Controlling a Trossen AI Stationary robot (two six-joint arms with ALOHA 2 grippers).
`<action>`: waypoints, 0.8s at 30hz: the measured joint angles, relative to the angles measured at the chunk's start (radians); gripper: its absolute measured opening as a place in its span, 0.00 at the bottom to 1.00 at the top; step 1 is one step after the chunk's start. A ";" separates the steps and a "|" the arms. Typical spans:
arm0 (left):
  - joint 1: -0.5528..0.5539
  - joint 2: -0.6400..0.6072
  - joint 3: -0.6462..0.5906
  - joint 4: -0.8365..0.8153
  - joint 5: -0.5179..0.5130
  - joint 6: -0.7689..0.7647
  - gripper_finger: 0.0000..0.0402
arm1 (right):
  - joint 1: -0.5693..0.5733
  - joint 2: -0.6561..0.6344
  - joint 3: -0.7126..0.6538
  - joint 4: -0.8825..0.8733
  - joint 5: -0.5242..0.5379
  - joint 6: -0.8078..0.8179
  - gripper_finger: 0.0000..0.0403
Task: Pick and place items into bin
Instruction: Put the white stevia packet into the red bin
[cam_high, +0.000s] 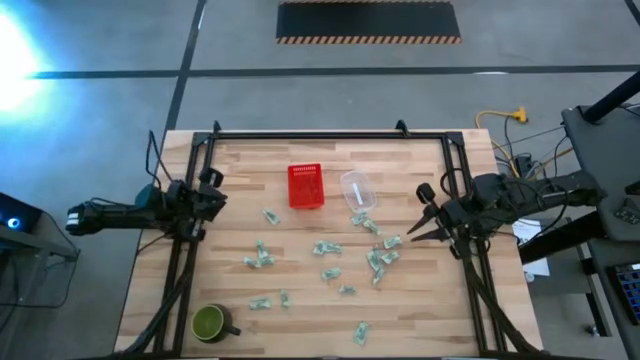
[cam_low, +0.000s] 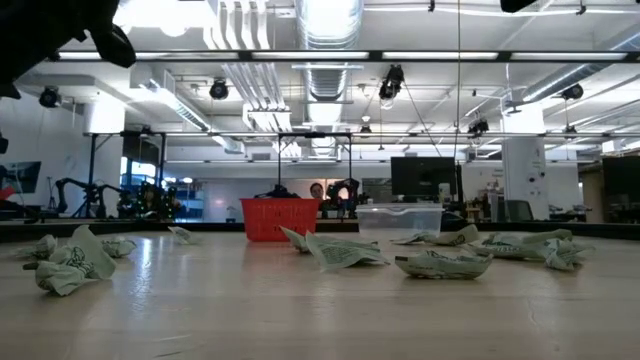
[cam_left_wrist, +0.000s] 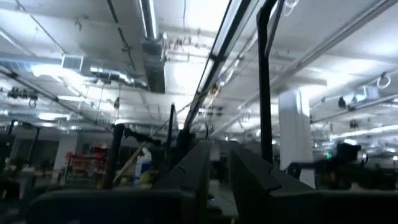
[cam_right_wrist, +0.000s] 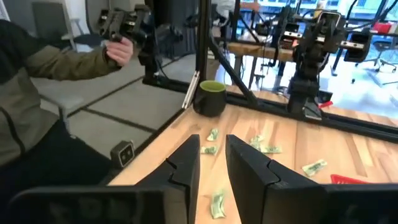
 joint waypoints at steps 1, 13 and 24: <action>0.000 0.009 0.000 -0.013 0.001 0.029 0.10 | 0.000 0.002 0.009 -0.023 0.000 0.000 0.17; 0.000 0.255 0.166 -0.327 0.004 0.298 0.10 | 0.000 0.046 0.013 -0.342 0.186 0.088 0.17; 0.000 0.458 0.446 -0.758 -0.018 0.371 0.10 | 0.000 0.069 0.003 -0.340 0.195 0.117 0.17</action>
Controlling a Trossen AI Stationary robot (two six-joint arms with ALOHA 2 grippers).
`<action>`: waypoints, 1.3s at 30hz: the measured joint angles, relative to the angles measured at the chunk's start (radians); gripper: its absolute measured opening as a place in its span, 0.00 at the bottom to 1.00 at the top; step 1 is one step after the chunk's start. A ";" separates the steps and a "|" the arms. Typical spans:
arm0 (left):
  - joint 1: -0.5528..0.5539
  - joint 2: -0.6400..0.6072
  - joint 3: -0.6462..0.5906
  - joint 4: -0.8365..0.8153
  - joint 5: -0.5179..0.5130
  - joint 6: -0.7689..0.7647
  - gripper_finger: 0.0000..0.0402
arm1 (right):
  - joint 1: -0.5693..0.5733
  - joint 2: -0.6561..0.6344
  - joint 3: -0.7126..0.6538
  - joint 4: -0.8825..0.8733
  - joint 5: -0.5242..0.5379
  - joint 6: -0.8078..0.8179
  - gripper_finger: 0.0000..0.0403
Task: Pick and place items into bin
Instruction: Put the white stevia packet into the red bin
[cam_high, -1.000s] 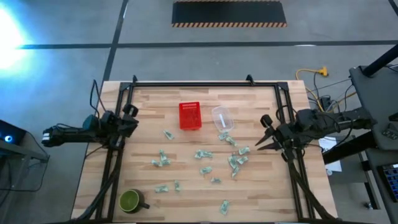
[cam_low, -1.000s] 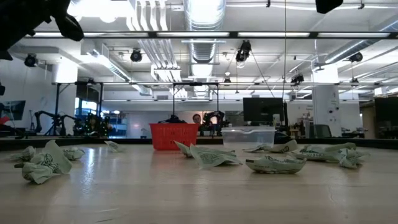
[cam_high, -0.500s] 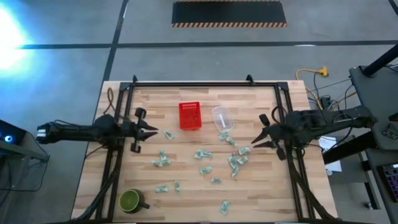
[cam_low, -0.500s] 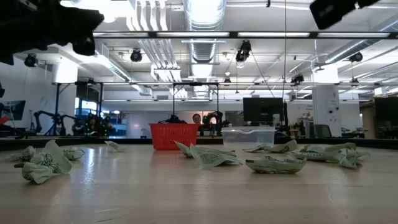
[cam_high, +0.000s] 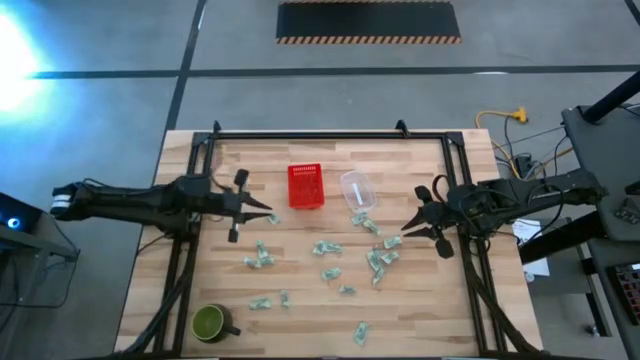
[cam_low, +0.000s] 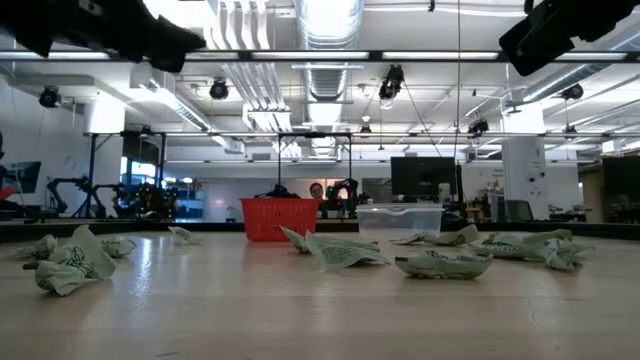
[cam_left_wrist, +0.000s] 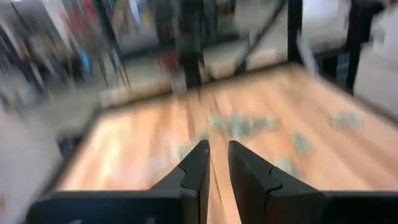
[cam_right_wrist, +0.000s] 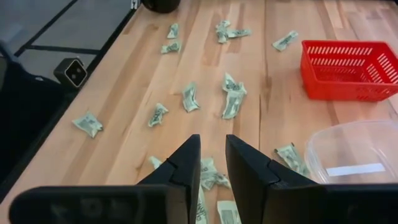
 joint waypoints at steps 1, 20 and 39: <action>0.000 0.023 0.029 -0.069 0.000 -0.022 0.10 | 0.000 0.000 0.000 0.000 0.000 -0.004 0.17; -0.222 0.341 0.240 -0.421 -0.177 -0.340 0.10 | 0.000 0.003 -0.006 0.002 0.048 -0.064 0.17; -0.501 0.658 0.367 -0.552 -0.405 -0.644 0.10 | -0.001 0.003 -0.015 0.011 0.074 -0.083 0.17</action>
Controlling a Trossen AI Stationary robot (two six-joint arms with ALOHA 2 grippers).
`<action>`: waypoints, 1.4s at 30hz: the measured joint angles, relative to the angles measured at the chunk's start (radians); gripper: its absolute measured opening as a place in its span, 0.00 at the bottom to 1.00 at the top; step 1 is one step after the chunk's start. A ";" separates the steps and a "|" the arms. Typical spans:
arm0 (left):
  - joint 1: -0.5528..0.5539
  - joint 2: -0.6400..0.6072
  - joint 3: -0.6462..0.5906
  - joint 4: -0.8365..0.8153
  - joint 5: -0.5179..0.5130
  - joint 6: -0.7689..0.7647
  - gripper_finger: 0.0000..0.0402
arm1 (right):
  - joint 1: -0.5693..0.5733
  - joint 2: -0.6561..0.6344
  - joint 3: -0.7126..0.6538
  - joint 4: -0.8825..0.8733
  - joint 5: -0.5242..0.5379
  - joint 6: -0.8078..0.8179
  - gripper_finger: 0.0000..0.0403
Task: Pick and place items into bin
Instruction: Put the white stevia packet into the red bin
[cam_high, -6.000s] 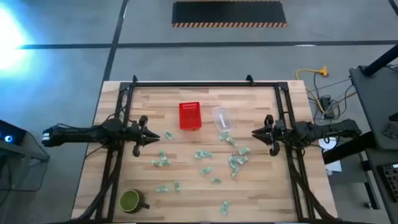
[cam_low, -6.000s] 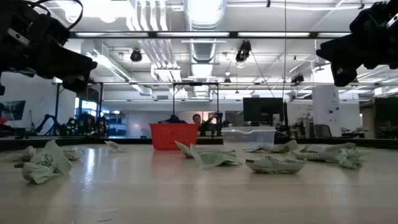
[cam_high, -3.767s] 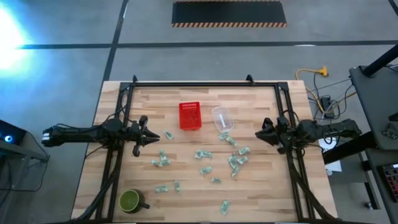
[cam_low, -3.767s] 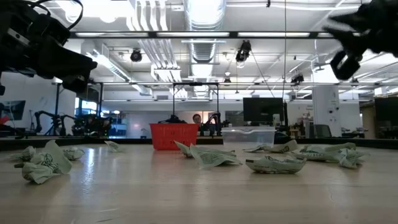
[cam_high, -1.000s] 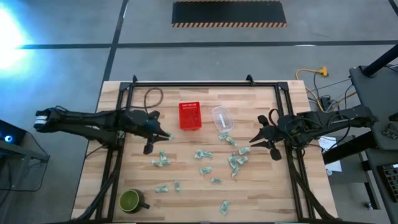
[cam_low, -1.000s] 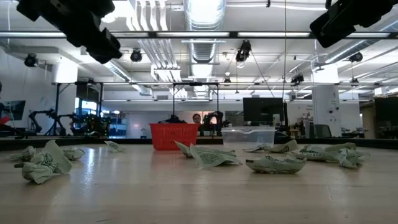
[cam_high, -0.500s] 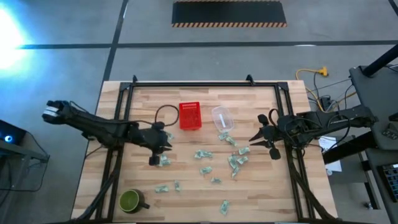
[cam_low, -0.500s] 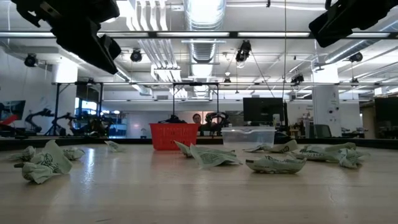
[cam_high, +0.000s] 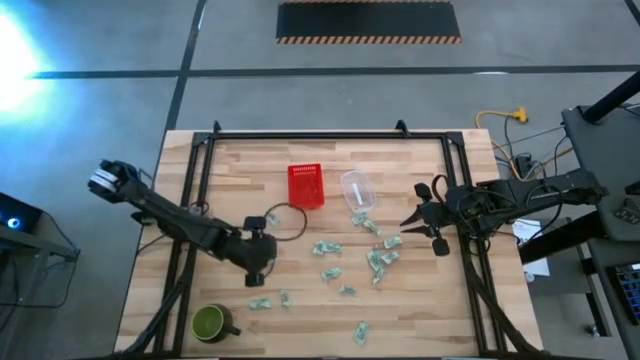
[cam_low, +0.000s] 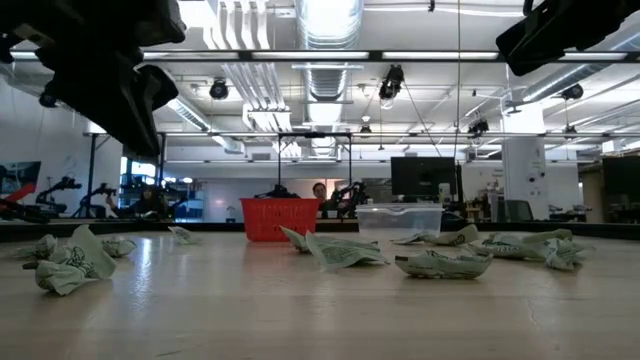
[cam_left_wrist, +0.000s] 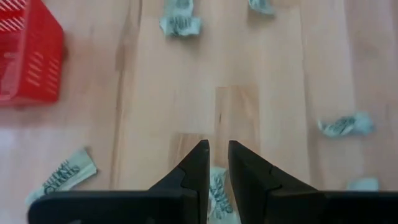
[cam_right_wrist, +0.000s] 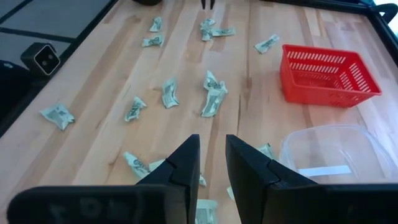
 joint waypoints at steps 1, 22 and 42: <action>-0.003 0.019 0.011 -0.022 0.000 0.000 0.10 | 0.000 0.000 0.000 0.000 0.000 0.000 0.17; -0.003 0.144 0.069 -0.215 0.036 -0.148 0.13 | 0.000 0.000 0.000 0.018 0.000 0.027 0.17; -0.003 0.233 0.064 -0.131 0.068 -0.147 0.40 | 0.000 0.000 -0.021 0.026 0.000 0.022 0.17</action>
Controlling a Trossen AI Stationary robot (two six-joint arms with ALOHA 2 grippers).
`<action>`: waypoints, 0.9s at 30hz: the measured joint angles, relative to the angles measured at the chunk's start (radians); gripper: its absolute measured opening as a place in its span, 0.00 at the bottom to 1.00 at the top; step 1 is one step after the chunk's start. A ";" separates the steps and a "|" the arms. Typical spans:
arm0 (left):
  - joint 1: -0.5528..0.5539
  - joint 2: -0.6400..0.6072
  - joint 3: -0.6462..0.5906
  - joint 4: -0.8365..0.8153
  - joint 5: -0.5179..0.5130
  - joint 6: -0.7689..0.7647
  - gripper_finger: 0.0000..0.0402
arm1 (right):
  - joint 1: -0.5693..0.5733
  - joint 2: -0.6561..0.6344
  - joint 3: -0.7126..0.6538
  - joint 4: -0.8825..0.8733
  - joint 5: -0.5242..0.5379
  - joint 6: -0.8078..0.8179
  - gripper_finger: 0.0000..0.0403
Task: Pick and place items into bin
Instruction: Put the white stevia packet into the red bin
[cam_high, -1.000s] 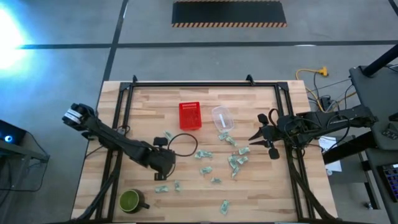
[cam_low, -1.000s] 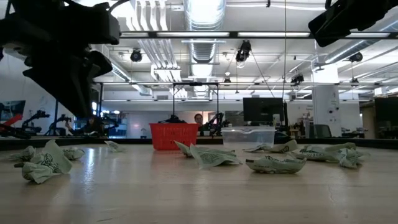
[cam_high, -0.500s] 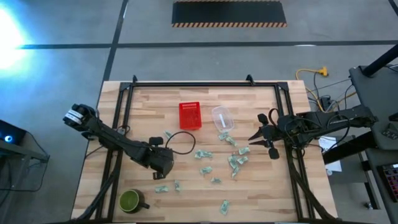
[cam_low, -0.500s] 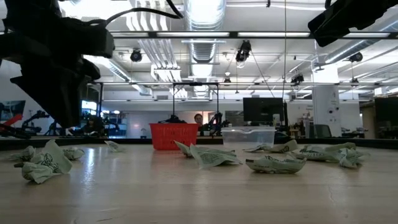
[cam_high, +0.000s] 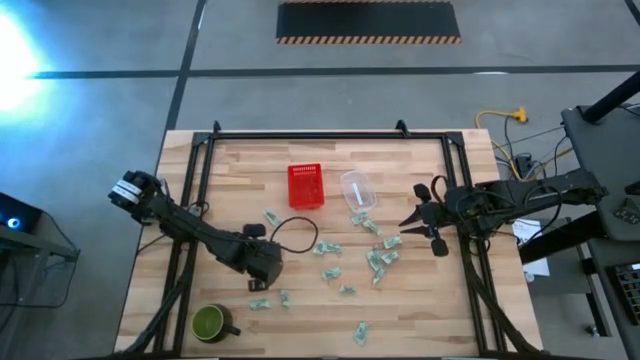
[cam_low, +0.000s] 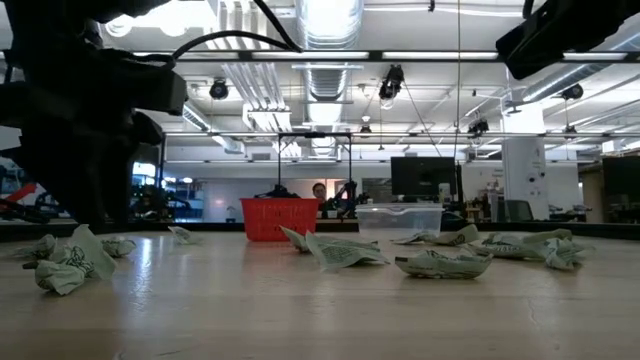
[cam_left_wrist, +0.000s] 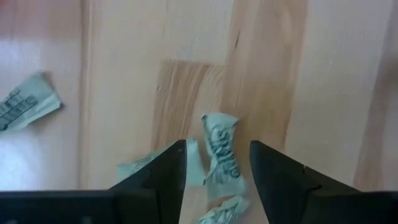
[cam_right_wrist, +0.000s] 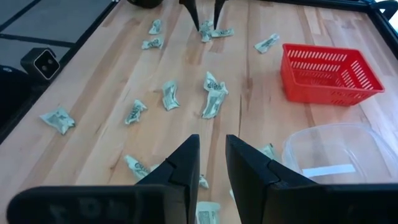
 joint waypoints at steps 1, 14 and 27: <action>0.000 0.000 0.000 0.010 0.001 0.000 0.40 | 0.000 0.000 -0.004 0.002 0.000 0.000 0.17; 0.000 0.000 -0.017 0.028 -0.003 0.026 0.40 | 0.000 0.000 -0.042 0.015 -0.001 0.004 0.17; -0.001 0.000 -0.082 0.145 0.003 0.048 0.36 | 0.000 0.000 -0.043 0.032 -0.003 0.006 0.17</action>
